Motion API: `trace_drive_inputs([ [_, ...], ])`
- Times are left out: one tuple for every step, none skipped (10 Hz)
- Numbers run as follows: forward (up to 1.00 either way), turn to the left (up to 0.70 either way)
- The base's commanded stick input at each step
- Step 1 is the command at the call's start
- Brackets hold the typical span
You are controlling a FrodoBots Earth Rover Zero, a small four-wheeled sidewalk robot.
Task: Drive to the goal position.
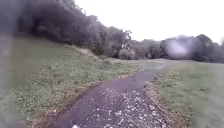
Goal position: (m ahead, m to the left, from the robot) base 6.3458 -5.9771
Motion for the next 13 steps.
trace_drive_inputs([
  [0.7,-0.34],
  [0.7,0.0],
  [0.7,0.0],
  [0.7,0.0],
  [0.7,0.0],
  [0.7,0.0],
  [0.7,0.0],
  [0.7,0.0],
  [0.7,0.0],
  [0.7,0.0],
  [0.7,-0.06],
  [0.7,-0.07],
  [0.7,-0.06],
])
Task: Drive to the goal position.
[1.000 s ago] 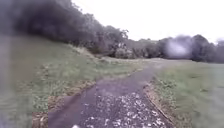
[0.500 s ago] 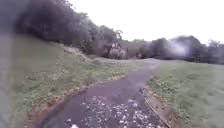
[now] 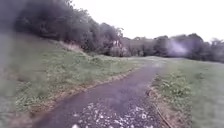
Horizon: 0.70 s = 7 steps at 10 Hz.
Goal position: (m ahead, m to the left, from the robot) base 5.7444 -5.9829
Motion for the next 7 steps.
trace_drive_inputs([
  [0.7,-0.06],
  [0.7,-0.07],
  [0.7,-0.07],
  [0.7,-0.35],
  [0.7,-0.35],
  [0.7,-0.35],
  [0.7,-0.35],
])
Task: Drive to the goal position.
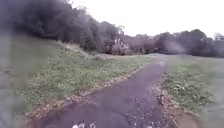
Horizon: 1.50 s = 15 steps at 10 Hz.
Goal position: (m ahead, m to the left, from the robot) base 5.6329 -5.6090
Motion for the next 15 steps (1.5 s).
trace_drive_inputs([
  [0.7,-0.35],
  [0.7,-0.35],
  [0.7,-0.35],
  [0.7,-0.35],
  [0.7,-0.35],
  [0.7,-0.35],
  [0.7,-0.35],
  [0.7,-0.35],
  [0.7,-0.34],
  [0.7,-0.31],
  [0.7,0.0],
  [0.7,0.0],
  [0.7,0.0],
  [0.7,0.0],
  [0.7,0.0],
])
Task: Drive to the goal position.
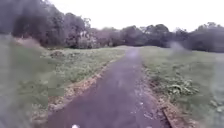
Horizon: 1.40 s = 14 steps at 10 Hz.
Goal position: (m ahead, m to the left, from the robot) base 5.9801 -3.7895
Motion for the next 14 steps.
trace_drive_inputs([
  [0.7,0.0],
  [0.7,0.0],
  [0.7,0.0],
  [0.7,0.0],
  [0.7,0.0],
  [0.7,0.0],
  [0.7,0.0],
  [0.7,0.0],
  [0.7,0.0],
  [0.7,0.0],
  [0.7,0.0],
  [0.7,0.0],
  [0.7,0.0],
  [0.7,0.0],
])
